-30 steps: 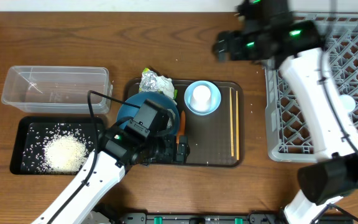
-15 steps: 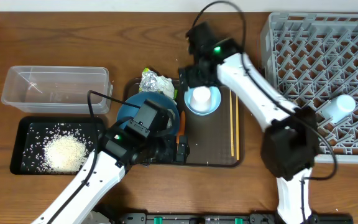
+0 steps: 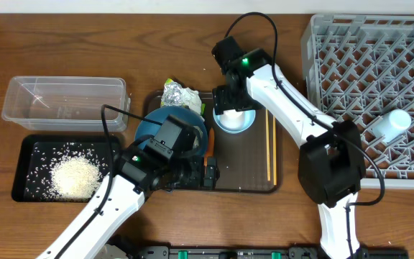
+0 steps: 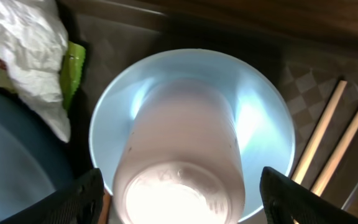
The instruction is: Sort waste into correct bins and load items into the dishwasher rack
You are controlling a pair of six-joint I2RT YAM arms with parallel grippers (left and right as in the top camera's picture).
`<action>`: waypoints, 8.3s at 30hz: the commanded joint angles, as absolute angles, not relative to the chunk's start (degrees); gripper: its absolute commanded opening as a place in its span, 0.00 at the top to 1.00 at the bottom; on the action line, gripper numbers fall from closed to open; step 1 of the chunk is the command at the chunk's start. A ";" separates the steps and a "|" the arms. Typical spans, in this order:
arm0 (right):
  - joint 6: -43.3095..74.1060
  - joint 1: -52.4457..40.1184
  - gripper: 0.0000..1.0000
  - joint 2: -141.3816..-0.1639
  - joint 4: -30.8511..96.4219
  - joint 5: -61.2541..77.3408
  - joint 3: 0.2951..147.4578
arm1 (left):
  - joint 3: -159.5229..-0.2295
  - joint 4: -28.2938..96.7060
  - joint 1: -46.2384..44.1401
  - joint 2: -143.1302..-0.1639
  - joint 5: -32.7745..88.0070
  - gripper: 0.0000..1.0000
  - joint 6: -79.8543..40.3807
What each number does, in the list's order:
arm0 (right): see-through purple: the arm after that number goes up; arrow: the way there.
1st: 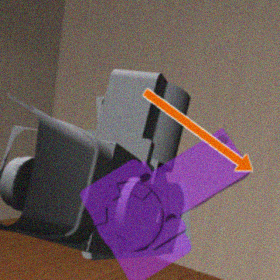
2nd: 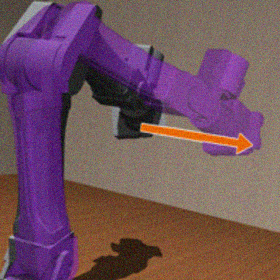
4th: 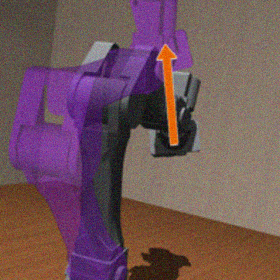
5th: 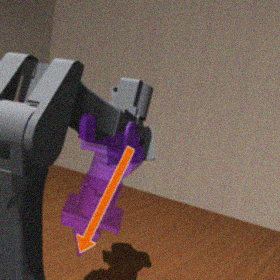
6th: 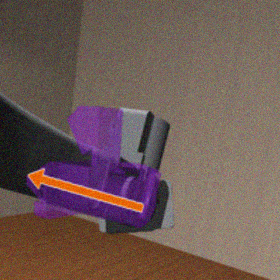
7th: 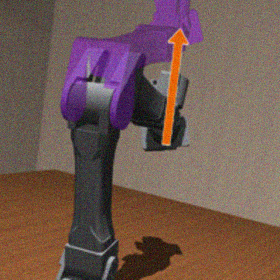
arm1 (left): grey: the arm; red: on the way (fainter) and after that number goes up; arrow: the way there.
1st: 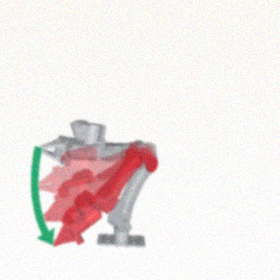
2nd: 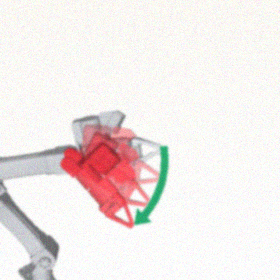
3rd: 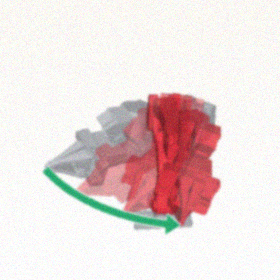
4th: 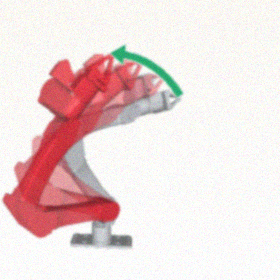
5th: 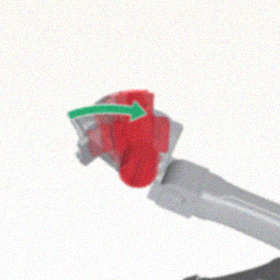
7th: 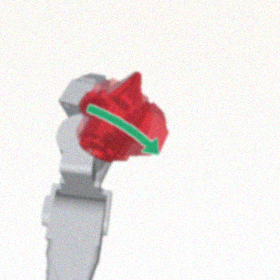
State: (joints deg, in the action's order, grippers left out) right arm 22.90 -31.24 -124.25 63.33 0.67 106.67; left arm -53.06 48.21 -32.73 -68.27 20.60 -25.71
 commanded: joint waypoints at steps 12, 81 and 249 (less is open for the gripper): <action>23.77 -31.86 0.44 -123.87 60.45 -1.32 104.47 | -53.04 48.40 -32.60 -68.60 19.88 0.00 -25.82; 13.23 30.09 0.17 -115.98 72.03 -0.54 120.64 | -53.04 48.40 -32.60 -68.60 19.88 0.00 -25.82; 18.76 54.92 0.99 -106.50 31.40 64.36 83.02 | -53.04 48.40 -32.60 -68.60 19.88 0.00 -25.82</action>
State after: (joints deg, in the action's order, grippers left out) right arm 18.68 53.93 -106.48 30.83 63.20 83.07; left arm -53.06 48.21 -32.73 -68.27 20.60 -25.71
